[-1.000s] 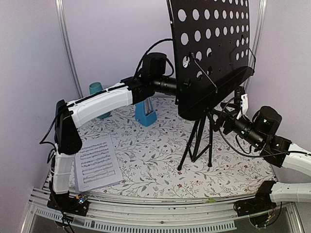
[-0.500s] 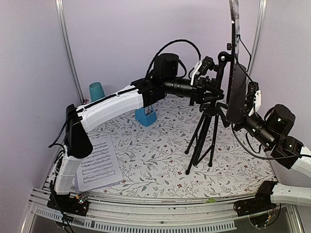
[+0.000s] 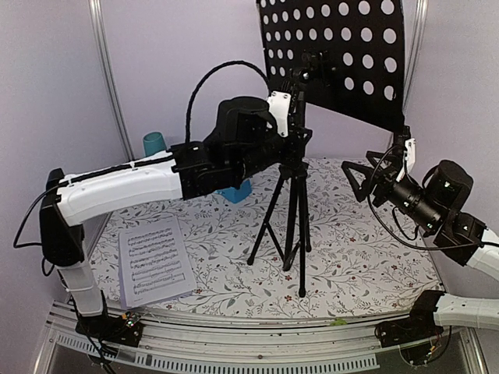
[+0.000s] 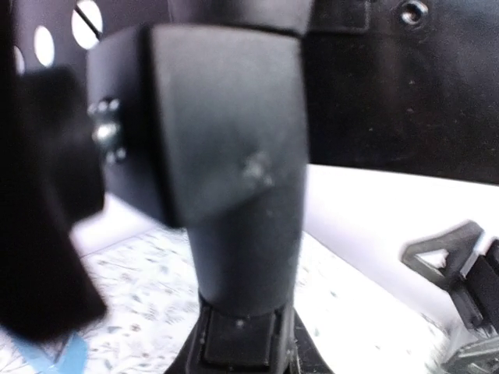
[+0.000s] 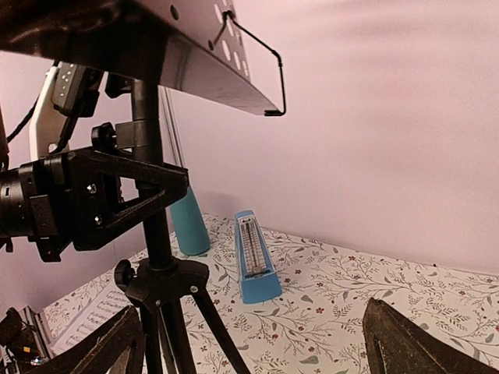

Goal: Set up the instrument practice props
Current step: Adjust the music stand at the center of the board, then open the music stand at the center of the board.

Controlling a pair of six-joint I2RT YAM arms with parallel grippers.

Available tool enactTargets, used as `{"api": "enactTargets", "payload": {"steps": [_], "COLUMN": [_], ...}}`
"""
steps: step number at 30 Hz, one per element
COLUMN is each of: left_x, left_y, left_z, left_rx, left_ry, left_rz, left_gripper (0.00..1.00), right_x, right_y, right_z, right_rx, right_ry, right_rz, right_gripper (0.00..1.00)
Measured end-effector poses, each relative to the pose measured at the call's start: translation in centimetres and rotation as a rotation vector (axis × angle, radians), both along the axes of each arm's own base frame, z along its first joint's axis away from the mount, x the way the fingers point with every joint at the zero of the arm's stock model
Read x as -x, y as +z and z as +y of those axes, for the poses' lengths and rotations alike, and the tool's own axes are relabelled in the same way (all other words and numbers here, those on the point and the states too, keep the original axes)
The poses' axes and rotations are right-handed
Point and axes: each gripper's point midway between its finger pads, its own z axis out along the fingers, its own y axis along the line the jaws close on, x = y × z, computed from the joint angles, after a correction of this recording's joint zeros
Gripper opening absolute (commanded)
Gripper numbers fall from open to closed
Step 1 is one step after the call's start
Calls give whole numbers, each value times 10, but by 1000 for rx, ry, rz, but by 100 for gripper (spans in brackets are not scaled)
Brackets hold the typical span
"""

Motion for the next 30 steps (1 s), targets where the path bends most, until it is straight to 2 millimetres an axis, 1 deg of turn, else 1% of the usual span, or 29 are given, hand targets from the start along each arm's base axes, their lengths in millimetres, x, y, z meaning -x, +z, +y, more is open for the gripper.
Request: {"api": "enactTargets", "payload": {"steps": [2,3,5,6,9,10,12,17,19,21,22,24,25,27,30], "left_x": [4,6,7,6,2,0,-5,-14,-16,-17,-16,-17,-18,-19,-16], "left_y": [-1,-2,-1,-1,-2,0,1,4,6,8,8,8,9,8,7], "left_z": [17,24,31,32,32,32,33,29,26,24,24,24,24,24,29], "left_rx": [30,44,51,40,1,-2,-15,-32,-31,-30,-28,-25,-19,-3,33], "left_ry": [97,148,235,269,340,358,402,453,459,460,458,459,458,452,431], "left_rz": [-50,-77,-128,-151,-229,-250,-275,-296,-301,-303,-304,-302,-299,-292,-286], "left_gripper": [0,0,0,0,0,0,0,0,0,0,0,0,0,0,0], "right_x": [2,3,6,6,12,14,17,19,20,19,16,10,7,2,-6], "right_y": [-7,-16,-36,-43,-63,-66,-70,-78,-92,-116,-127,-142,-144,-143,-131], "right_z": [2,1,0,0,-1,0,4,24,29,32,35,44,49,58,75], "right_rx": [-8,-12,-14,-12,-31,-38,-46,-54,-56,-32,-10,34,48,65,64], "right_ry": [12,16,24,26,44,50,74,129,142,146,146,154,159,173,205], "right_rz": [-8,-5,18,28,50,51,45,25,19,33,48,61,62,50,16], "right_gripper": [99,98,98,98,98,98,98,98,98,98,98,98,98,95,89]}}
